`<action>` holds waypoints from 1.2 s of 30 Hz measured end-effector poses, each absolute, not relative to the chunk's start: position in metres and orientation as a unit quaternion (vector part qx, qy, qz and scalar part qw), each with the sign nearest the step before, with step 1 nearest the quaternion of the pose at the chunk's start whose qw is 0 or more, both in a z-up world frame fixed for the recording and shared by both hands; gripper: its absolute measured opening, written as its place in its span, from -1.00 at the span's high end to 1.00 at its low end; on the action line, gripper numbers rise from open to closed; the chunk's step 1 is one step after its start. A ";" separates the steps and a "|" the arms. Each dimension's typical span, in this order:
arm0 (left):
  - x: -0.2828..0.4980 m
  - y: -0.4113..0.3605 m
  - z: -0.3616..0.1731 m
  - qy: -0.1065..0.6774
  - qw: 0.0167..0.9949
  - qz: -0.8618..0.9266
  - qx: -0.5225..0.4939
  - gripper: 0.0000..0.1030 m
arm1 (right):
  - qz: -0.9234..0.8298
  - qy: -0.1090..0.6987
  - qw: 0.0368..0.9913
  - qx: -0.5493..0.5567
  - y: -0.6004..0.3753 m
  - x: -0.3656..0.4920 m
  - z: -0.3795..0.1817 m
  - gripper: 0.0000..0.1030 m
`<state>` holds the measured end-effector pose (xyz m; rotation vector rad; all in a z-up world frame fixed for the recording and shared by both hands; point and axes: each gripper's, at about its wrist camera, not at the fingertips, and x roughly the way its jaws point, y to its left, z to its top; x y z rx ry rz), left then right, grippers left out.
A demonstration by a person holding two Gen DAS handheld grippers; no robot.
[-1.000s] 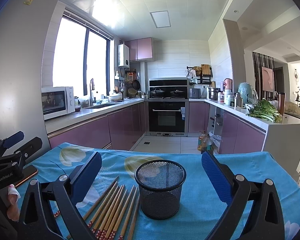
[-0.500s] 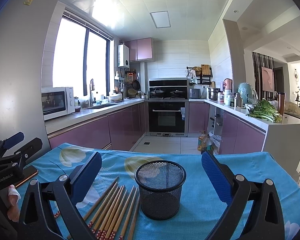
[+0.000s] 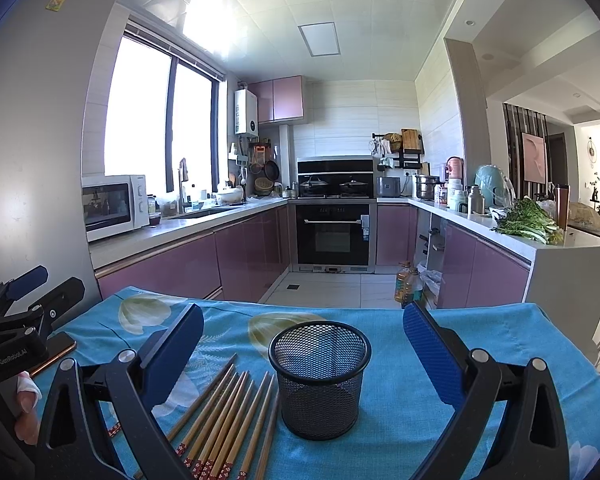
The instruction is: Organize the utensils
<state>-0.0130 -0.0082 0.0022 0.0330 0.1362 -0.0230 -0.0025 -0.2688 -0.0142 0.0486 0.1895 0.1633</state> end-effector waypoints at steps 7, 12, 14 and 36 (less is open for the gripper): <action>-0.013 -0.008 0.002 0.069 0.997 -0.012 0.016 -0.90 | 0.081 0.094 0.992 0.024 -0.269 -0.002 -0.013 -0.88; -0.013 -0.008 0.000 0.070 0.997 -0.011 0.016 -0.90 | 0.082 0.095 0.992 0.025 -0.269 -0.002 -0.013 -0.88; -0.012 -0.008 0.000 0.070 0.997 -0.012 0.016 -0.90 | 0.082 0.095 0.992 0.025 -0.269 -0.002 -0.013 -0.88; 0.009 0.003 -0.012 0.131 0.991 -0.025 0.031 -0.90 | 0.123 0.149 0.981 0.022 -0.271 0.003 -0.023 -0.88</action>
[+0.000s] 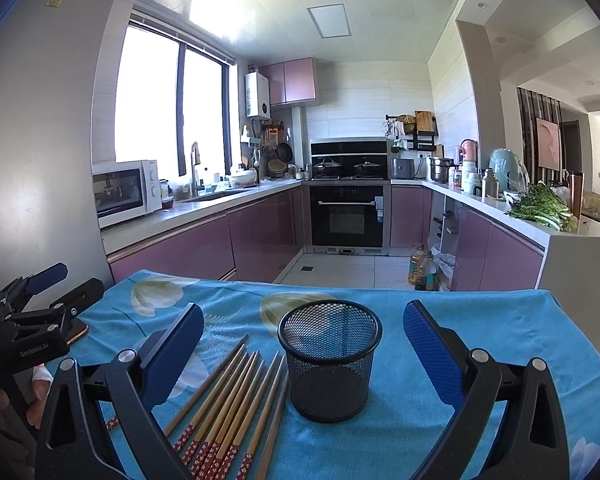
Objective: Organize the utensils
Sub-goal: 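Grasp one wooden chopstick with the left tool while the right tool grasps another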
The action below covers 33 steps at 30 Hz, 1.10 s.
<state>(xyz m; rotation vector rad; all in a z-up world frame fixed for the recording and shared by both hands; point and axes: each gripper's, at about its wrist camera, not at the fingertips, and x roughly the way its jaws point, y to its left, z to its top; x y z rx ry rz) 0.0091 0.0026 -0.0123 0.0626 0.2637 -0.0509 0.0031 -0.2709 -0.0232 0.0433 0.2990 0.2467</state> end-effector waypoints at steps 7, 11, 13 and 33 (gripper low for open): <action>0.035 0.009 -0.042 0.223 0.972 -0.051 0.054 -0.90 | 0.171 0.245 0.954 -0.009 -0.255 0.013 -0.057 -0.60; 0.049 0.006 -0.057 0.273 0.957 -0.078 0.058 -0.70 | 0.178 0.313 0.933 -0.005 -0.249 0.030 -0.082 -0.05; 0.057 0.004 -0.067 0.297 0.949 -0.085 0.060 -0.60 | 0.178 0.339 0.924 0.002 -0.249 0.039 -0.092 0.17; 0.106 -0.020 -0.111 0.426 0.892 -0.144 0.050 0.70 | 0.181 0.414 0.892 0.018 -0.232 0.079 -0.119 0.82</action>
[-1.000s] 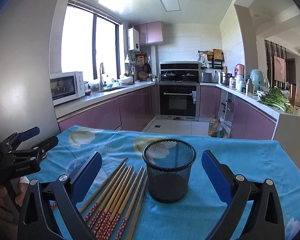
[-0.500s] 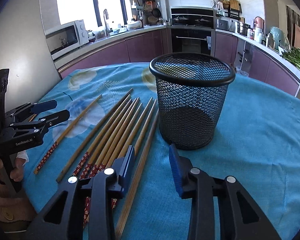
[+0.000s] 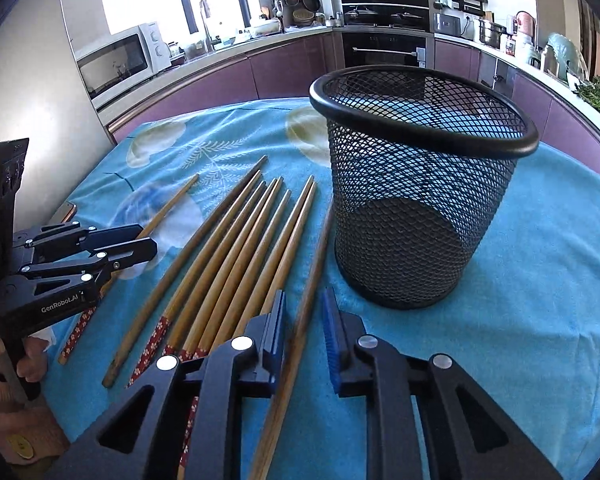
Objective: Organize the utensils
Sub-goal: 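Grasp one wooden chopstick with the left tool while the right tool grasps another, then lift the chopsticks upright and lower them into the black mesh holder with both tools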
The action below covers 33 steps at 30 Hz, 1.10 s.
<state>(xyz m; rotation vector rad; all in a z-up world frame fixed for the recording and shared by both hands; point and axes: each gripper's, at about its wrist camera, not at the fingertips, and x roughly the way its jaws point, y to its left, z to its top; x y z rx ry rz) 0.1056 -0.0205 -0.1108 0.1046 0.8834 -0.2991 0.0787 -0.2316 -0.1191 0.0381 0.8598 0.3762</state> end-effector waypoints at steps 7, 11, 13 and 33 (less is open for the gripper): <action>0.101 -0.016 -0.107 0.425 0.895 -0.130 0.027 0.85 | 0.191 0.412 0.890 0.042 -0.239 0.077 -0.118 0.88; 0.094 -0.013 -0.101 0.421 0.896 -0.140 0.024 0.85 | 0.206 0.399 0.892 0.046 -0.242 0.069 -0.109 0.88; 0.091 -0.013 -0.094 0.417 0.896 -0.152 0.019 0.85 | 0.216 0.390 0.894 0.047 -0.243 0.066 -0.103 0.88; 0.046 -0.017 0.028 0.283 0.910 -0.300 -0.040 0.85 | 0.271 0.250 0.926 0.084 -0.278 0.033 -0.014 0.88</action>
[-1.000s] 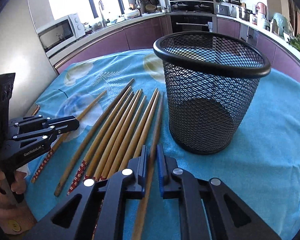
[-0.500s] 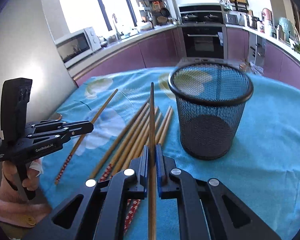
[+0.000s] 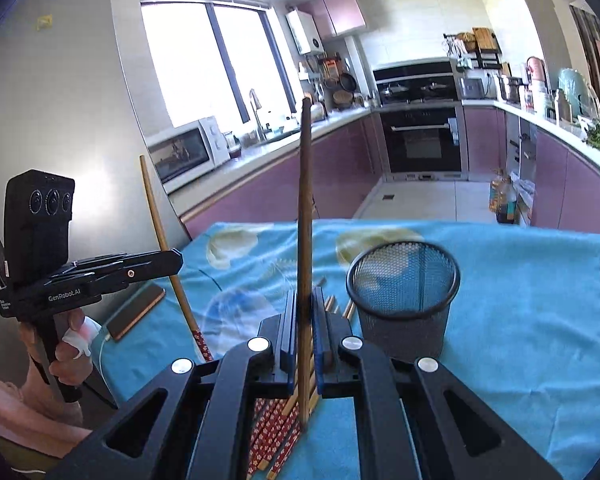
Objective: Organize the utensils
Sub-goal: 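Lift the chopsticks upright and lower them into the black mesh holder with both tools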
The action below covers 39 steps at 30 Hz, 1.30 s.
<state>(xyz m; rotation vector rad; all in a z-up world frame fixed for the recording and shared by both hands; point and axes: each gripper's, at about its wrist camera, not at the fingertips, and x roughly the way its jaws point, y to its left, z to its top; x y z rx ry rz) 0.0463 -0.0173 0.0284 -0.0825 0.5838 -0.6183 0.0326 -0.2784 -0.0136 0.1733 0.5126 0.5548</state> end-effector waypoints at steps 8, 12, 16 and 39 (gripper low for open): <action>0.064 -0.044 0.078 0.218 0.915 -0.334 -0.060 0.85 | 0.277 0.196 0.937 0.088 -0.300 0.044 0.034 0.88; 0.077 -0.065 0.095 0.200 0.915 -0.346 -0.059 0.85 | 0.263 0.171 0.946 0.079 -0.312 0.049 0.056 0.88; 0.092 -0.085 0.103 0.193 0.913 -0.355 -0.059 0.85 | 0.243 0.152 0.955 0.073 -0.322 0.056 0.066 0.88; 0.163 -0.156 0.004 0.311 0.893 -0.326 0.015 0.84 | 0.217 0.319 0.920 0.063 -0.305 0.120 -0.014 0.88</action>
